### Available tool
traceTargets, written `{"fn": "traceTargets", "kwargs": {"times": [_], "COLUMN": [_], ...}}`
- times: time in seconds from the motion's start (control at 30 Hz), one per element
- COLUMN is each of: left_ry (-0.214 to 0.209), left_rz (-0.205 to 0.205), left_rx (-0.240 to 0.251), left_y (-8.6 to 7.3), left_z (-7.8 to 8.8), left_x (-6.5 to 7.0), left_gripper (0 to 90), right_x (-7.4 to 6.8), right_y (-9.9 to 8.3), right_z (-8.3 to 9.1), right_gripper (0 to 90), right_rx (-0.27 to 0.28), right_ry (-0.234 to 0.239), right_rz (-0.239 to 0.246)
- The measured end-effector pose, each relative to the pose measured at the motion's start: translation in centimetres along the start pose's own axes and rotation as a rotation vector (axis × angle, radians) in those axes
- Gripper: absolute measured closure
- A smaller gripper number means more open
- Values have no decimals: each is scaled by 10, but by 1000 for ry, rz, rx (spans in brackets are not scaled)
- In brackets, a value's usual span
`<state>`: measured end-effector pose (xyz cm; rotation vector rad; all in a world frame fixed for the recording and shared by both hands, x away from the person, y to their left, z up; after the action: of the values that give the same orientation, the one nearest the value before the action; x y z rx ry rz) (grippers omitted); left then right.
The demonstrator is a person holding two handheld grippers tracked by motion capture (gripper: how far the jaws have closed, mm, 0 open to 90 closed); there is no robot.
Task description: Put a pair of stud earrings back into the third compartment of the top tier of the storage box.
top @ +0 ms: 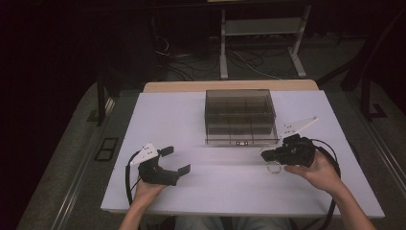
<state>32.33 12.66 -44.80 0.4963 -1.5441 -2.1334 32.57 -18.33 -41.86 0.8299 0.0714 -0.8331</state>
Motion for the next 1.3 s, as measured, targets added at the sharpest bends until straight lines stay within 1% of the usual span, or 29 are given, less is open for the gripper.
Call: {"fn": "traceTargets", "kwargs": {"times": [0.43, 0.93, 1.3], "left_ry": [0, -1, 1], "left_rz": [6, -1, 4], "left_rx": [1, -2, 3], "left_y": [0, -1, 0], "left_z": [-2, -1, -1], "left_x": [0, -1, 0], "left_gripper": [0, 0, 0], "right_x": [-3, 0, 4], "right_y": [26, 43, 54], "right_z": [21, 25, 29], "right_gripper": [850, 850, 850], "right_rx": [23, 20, 22], "right_ry": [-20, -35, -41], "right_rz": [28, 44, 41]}}
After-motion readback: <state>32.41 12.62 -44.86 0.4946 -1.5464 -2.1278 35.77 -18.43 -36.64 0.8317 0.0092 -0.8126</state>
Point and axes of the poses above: each handheld gripper's, and its own axes: z roughly backward along the jaws, y roughly out of its top, x roughly to its right, the point moved 8 cm from there along -z, roughly forward along the jaws, and after that the axes turned 15 degrees about -z, right-handed, at the moved point
